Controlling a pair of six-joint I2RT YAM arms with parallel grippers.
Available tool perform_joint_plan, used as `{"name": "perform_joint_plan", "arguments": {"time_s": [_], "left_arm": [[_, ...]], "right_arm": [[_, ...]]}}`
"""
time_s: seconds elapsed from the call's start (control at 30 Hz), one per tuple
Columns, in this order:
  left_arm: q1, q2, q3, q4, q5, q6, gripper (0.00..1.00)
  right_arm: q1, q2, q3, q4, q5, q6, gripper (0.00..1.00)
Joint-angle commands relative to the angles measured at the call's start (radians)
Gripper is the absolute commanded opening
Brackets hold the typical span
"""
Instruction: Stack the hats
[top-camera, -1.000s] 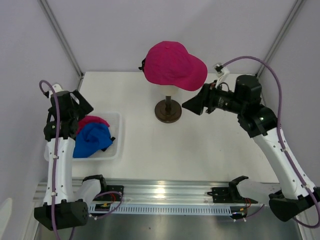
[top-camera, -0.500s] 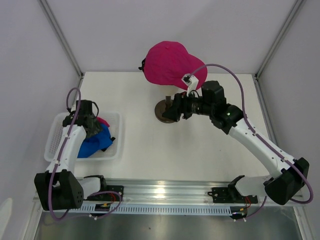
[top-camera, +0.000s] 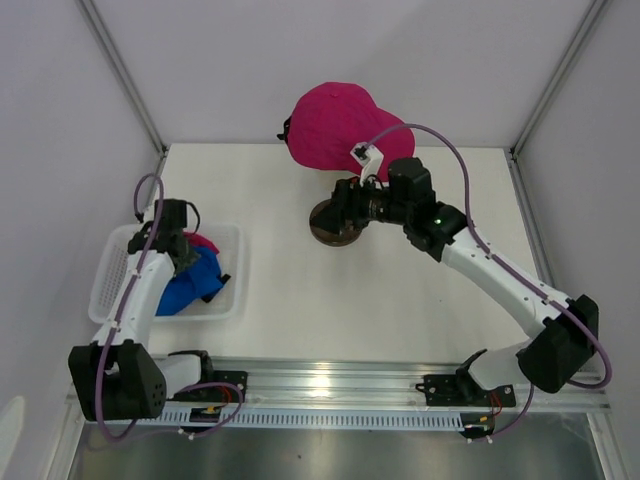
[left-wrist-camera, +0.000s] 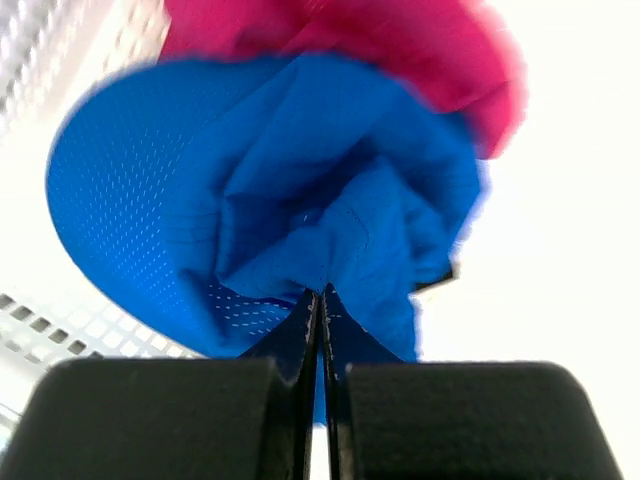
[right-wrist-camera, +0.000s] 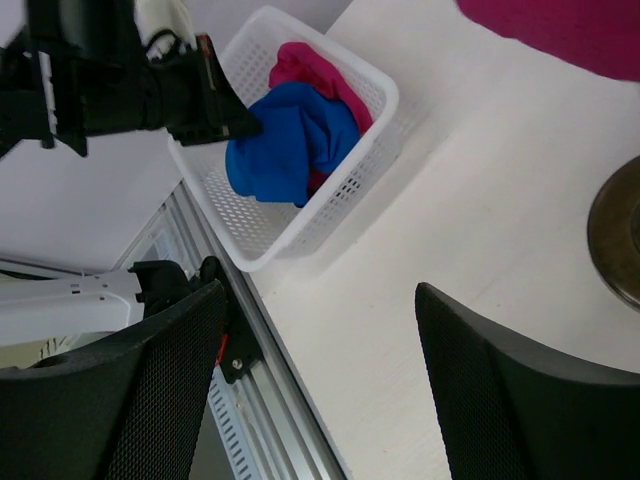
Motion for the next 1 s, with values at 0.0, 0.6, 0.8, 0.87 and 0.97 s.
{"name": "perform_joint_plan", "arguments": {"time_s": [0.0, 0.6, 0.8, 0.87, 0.97], "left_arm": [[-0.006, -0.107, 0.172, 0.021, 0.08, 0.102, 0.01], [-0.006, -0.161, 0.54, 0.003, 0.71, 0.448, 0.01], [-0.003, -0.115, 0.57, 0.077, 0.624, 0.255, 0.01], [-0.004, -0.122, 0.542, 0.135, 0.728, 0.268, 0.01], [-0.003, -0.119, 0.55, 0.149, 0.941, 0.431, 0.01]], "right_arm": [[0.049, 0.061, 0.074, 0.093, -0.005, 0.036, 0.79], [0.105, 0.234, 0.22, 0.275, -0.008, 0.178, 0.84], [0.106, 0.227, 0.193, 0.291, 0.006, 0.206, 0.84], [0.109, 0.218, 0.182, 0.291, 0.015, 0.201, 0.84], [0.108, 0.198, 0.164, 0.278, 0.035, 0.188, 0.84]]}}
